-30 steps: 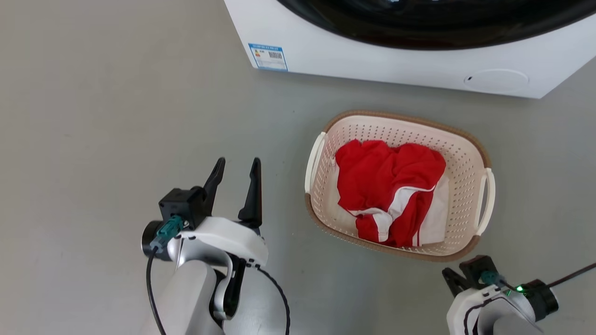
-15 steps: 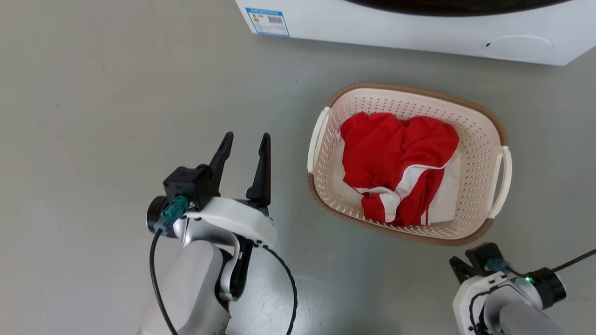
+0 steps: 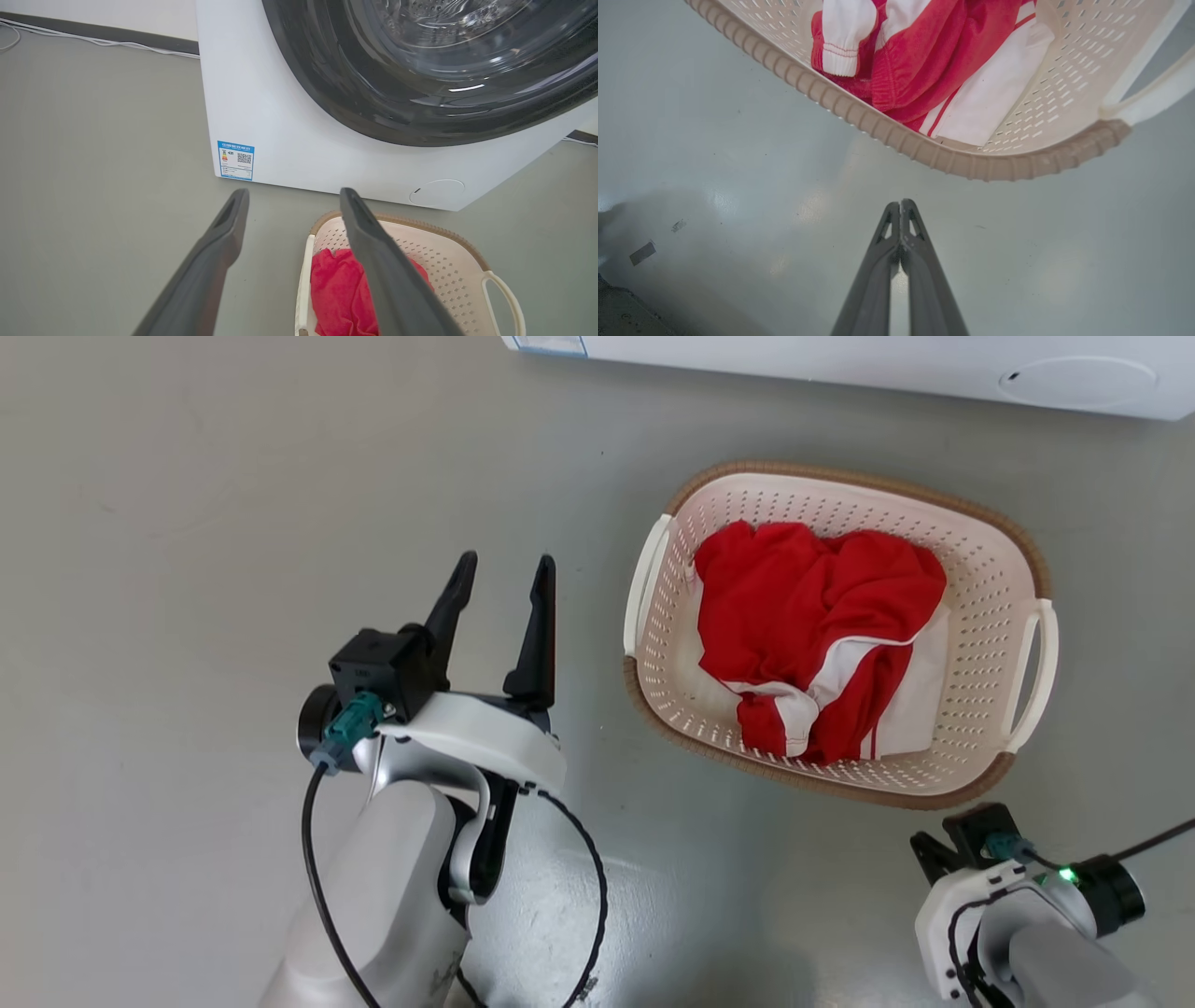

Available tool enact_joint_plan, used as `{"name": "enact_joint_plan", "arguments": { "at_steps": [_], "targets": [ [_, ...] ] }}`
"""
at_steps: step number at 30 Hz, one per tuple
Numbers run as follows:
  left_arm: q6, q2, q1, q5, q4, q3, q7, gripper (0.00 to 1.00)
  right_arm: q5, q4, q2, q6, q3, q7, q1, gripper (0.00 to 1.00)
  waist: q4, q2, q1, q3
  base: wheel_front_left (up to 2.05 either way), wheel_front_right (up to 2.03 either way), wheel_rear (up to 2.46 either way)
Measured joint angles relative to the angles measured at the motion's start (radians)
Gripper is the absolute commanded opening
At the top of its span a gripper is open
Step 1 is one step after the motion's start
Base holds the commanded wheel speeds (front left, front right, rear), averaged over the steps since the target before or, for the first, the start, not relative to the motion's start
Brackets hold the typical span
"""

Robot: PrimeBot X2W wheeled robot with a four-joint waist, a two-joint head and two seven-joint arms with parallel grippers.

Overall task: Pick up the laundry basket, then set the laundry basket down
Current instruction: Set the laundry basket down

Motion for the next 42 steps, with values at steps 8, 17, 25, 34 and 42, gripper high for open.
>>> {"name": "enact_joint_plan", "arguments": {
  "at_steps": [8, 17, 25, 34, 42],
  "targets": [
    [0.008, 0.0, -0.011, -0.001, -0.024, 0.0, 0.0, 1.0, 0.027, 0.011, -0.005, 0.0, 0.007, 0.001, -0.037, 0.0, 0.005, 0.0, 0.0, 0.041, 0.0, 0.0, 0.0],
    [0.012, -0.001, -0.028, 0.0, -0.044, 0.0, -0.001, 1.0, 0.044, 0.019, -0.016, 0.0, 0.009, 0.0, -0.093, 0.0, -0.001, 0.0, 0.0, 0.075, 0.0, 0.0, 0.0],
    [0.013, -0.001, -0.028, 0.001, -0.045, 0.001, -0.001, 1.0, 0.062, 0.021, -0.019, 0.0, 0.011, 0.0, -0.098, 0.0, -0.009, 0.0, 0.0, 0.079, 0.0, 0.0, 0.0],
    [0.012, -0.001, -0.028, 0.001, -0.045, 0.005, -0.001, 1.0, 0.069, 0.027, -0.019, 0.0, 0.019, -0.001, -0.114, 0.0, -0.012, 0.0, 0.0, 0.077, 0.0, 0.0, 0.0],
    [0.012, -0.001, -0.028, 0.002, -0.044, 0.006, -0.001, 1.0, 0.079, 0.028, -0.017, 0.0, 0.028, -0.002, -0.115, 0.0, -0.019, 0.0, 0.0, 0.072, 0.0, 0.0, 0.0]
  ]
}}
